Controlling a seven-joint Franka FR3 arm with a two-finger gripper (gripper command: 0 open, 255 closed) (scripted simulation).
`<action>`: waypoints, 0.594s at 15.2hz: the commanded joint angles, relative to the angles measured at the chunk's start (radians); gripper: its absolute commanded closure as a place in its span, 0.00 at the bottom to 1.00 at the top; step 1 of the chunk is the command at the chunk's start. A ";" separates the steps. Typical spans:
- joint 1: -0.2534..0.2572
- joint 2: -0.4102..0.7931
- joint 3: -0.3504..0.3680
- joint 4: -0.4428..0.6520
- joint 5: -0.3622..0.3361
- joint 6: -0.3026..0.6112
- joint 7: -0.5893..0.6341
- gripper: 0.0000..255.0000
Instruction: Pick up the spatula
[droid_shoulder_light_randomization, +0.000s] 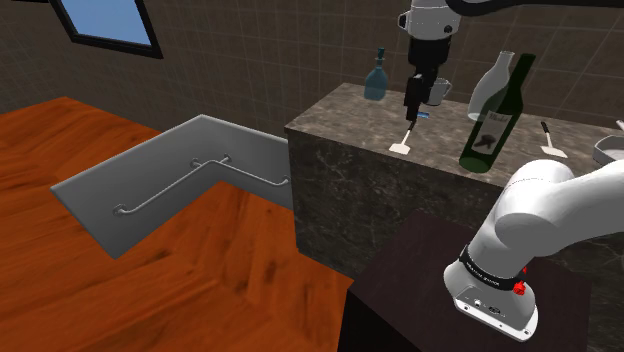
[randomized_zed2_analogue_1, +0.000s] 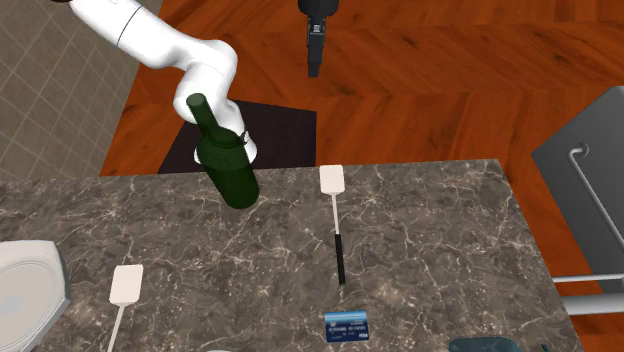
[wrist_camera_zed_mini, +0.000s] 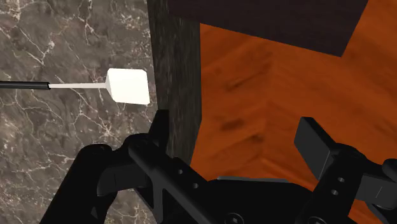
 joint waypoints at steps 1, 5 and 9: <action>0.000 0.000 0.000 0.000 0.000 0.000 0.000 0.00; -0.082 0.099 -0.006 -0.011 0.003 0.122 0.151 0.00; -0.160 0.199 -0.019 -0.012 0.002 0.234 0.298 0.00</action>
